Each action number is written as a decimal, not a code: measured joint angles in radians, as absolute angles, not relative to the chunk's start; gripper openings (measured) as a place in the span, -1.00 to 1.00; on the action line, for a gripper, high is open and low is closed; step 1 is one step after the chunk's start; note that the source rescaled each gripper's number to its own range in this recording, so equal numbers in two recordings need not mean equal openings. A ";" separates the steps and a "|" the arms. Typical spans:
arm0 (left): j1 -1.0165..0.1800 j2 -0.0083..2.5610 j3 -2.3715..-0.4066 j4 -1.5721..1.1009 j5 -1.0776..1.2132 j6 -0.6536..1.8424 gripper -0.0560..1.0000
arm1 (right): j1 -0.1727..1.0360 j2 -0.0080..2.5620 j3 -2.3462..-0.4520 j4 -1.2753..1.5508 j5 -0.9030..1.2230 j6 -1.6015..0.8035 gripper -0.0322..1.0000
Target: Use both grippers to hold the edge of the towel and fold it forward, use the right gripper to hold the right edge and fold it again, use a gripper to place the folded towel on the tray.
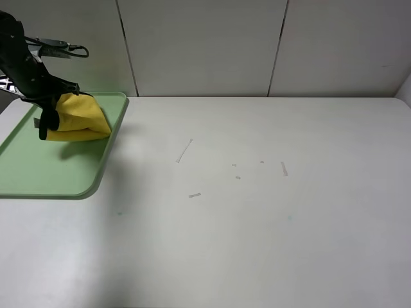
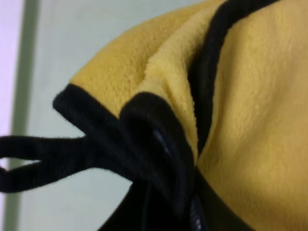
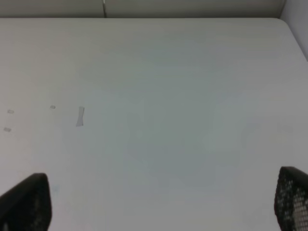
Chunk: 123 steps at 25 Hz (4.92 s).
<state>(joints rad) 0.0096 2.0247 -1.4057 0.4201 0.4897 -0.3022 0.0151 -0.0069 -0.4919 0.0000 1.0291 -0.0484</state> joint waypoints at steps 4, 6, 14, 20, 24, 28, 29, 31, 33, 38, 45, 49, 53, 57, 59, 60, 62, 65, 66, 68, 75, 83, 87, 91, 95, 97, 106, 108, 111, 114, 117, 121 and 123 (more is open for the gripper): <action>0.010 2.025 -1.406 0.461 0.485 -0.302 -0.71 | 0.015 -0.007 -0.492 0.000 1.029 -0.048 1.00; 0.010 2.025 -1.406 0.467 0.482 -0.302 -0.71 | 0.015 -0.007 -0.492 0.000 1.029 -0.048 1.00; 0.010 2.025 -1.406 0.470 0.482 -0.302 -0.71 | 0.015 -0.007 -0.492 0.000 1.029 -0.048 1.00; 0.011 2.025 -1.406 0.477 0.477 -0.316 0.37 | 0.015 -0.007 -0.492 0.000 1.029 -0.048 1.00; 0.023 2.025 -1.400 0.479 0.439 -0.360 0.90 | 0.015 -0.007 -0.492 0.000 1.029 -0.048 1.00; 0.027 2.025 -1.393 0.482 0.438 -0.362 0.98 | 0.015 -0.007 -0.492 0.000 1.029 -0.048 1.00; 0.027 2.025 -1.393 0.482 0.438 -0.363 0.99 | 0.015 -0.007 -0.492 0.000 1.029 -0.048 1.00; 0.027 2.025 -1.393 0.482 0.438 -0.363 0.99 | 0.015 -0.007 -0.492 0.000 1.029 -0.048 1.00; 0.027 2.025 -1.393 0.482 0.438 -0.363 0.99 | 0.015 -0.007 -0.492 0.000 1.029 -0.048 1.00; 0.027 2.022 -1.393 0.473 0.504 -0.363 1.00 | 0.015 -0.007 -0.492 0.000 1.029 -0.048 1.00; 0.027 1.924 -1.393 0.469 0.657 -0.333 1.00 | 0.015 -0.007 -0.492 0.000 1.029 -0.048 1.00; 0.027 1.829 -1.393 0.394 0.712 -0.316 0.99 | 0.015 -0.007 -0.492 0.000 1.029 -0.048 1.00; 0.027 1.755 -1.393 0.313 0.767 -0.264 0.98 | 0.015 -0.007 -0.492 0.000 1.029 -0.048 1.00; 0.027 1.670 -1.393 0.229 0.865 -0.190 0.98 | 0.015 -0.007 -0.492 0.000 1.029 -0.048 1.00; 0.027 1.605 -1.393 0.175 0.936 -0.154 0.96 | 0.015 -0.007 -0.492 0.000 1.029 -0.048 1.00; 0.027 1.586 -1.393 0.158 0.957 -0.143 0.95 | 0.015 -0.007 -0.492 0.000 1.029 -0.048 1.00; 0.027 1.542 -1.393 0.139 1.007 -0.122 0.94 | 0.015 -0.007 -0.492 0.000 1.029 -0.048 1.00; 0.027 1.504 -1.393 0.132 1.058 -0.111 0.92 | 0.015 -0.007 -0.492 0.000 1.029 -0.048 1.00; 0.027 1.478 -1.393 0.132 1.083 -0.108 0.91 | 0.015 -0.007 -0.492 0.000 1.029 -0.048 1.00; 0.027 1.435 -1.393 0.132 1.121 -0.104 0.89 | 0.015 -0.007 -0.492 0.000 1.029 -0.048 1.00; 0.027 1.253 -1.330 0.114 1.165 -0.098 0.85 | 0.015 -0.007 -0.492 0.000 1.029 -0.048 1.00; 0.027 1.005 -1.037 0.114 1.155 -0.098 0.84 | 0.015 -0.007 -0.492 0.000 1.029 -0.048 1.00; 0.027 0.857 -0.901 0.114 1.153 -0.111 0.84 | 0.015 -0.007 -0.492 0.000 1.029 -0.048 1.00; 0.027 0.710 -0.802 0.114 1.159 -0.120 0.84 | 0.015 -0.007 -0.492 0.000 1.029 -0.048 1.00; 0.027 0.558 -0.732 0.109 1.176 -0.123 0.84 | 0.015 -0.007 -0.492 0.000 1.029 -0.048 1.00; 0.027 0.458 -0.699 0.109 1.177 -0.123 0.84 | 0.015 -0.007 -0.492 0.000 1.029 -0.048 1.00; 0.027 0.257 -0.694 -0.047 1.178 -0.123 0.84 | 0.015 -0.007 -0.492 0.000 1.029 -0.048 1.00; 0.027 0.231 -0.694 -0.084 1.178 -0.123 0.84 | 0.015 -0.007 -0.492 0.000 1.029 -0.048 1.00; 0.027 0.208 -0.694 -0.097 1.179 -0.123 0.84 | 0.015 -0.007 -0.492 0.000 1.029 -0.048 1.00; 0.027 0.201 -0.694 -0.080 1.179 -0.123 0.84 | 0.015 -0.007 -0.492 0.000 1.029 -0.048 1.00; 0.027 0.201 -0.694 -0.055 1.179 -0.123 0.84 | 0.015 -0.007 -0.492 0.000 1.029 -0.048 1.00; 0.027 0.201 -0.694 -0.041 1.179 -0.123 0.84 | 0.015 -0.007 -0.492 0.000 1.029 -0.048 1.00; 0.027 0.201 -0.694 -0.025 1.179 -0.112 0.90 | 0.015 -0.007 -0.492 0.000 1.029 -0.048 1.00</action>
